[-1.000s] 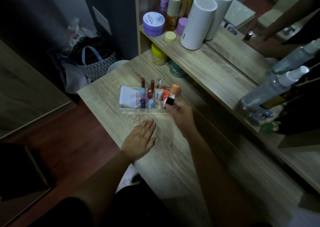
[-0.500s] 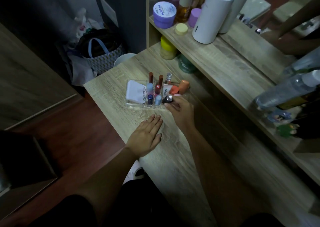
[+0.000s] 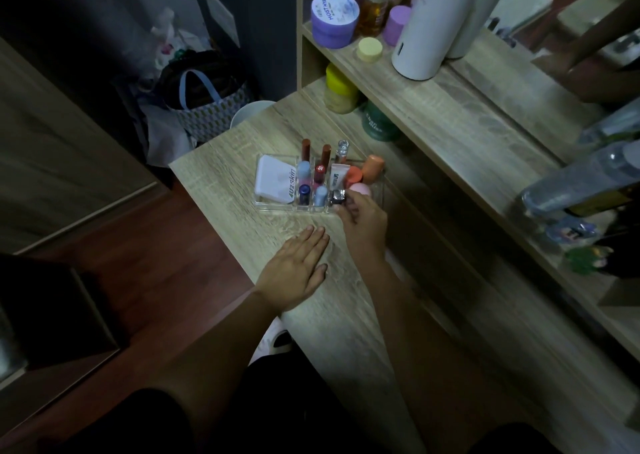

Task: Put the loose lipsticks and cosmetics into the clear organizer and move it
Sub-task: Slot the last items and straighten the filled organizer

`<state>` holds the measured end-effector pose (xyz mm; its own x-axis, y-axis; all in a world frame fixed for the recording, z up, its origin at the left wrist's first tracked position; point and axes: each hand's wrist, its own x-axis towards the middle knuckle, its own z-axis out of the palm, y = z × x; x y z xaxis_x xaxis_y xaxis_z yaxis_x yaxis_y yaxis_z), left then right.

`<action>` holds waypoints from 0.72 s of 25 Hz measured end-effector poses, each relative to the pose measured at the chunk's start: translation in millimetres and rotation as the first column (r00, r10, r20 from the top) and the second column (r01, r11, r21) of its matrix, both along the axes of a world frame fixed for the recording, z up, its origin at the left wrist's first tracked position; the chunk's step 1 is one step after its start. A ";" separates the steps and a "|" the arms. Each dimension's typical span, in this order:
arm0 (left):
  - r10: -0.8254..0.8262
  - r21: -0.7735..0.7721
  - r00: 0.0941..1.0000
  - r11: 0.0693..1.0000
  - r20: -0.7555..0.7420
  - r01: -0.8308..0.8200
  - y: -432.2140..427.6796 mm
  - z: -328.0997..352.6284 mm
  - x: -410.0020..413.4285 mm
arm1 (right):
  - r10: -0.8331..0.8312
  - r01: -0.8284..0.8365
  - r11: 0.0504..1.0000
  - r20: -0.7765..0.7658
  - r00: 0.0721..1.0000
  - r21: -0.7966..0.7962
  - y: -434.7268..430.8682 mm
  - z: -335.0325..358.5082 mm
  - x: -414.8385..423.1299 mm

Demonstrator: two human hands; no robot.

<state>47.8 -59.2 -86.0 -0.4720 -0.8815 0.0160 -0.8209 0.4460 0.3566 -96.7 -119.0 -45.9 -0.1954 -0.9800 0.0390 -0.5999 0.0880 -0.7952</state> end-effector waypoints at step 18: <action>0.763 0.304 0.501 0.631 -0.408 -0.713 -20.1 29.8 35.9 | -0.260 0.254 0.950 0.010 0.966 0.180 20.7 -3.8 -18.6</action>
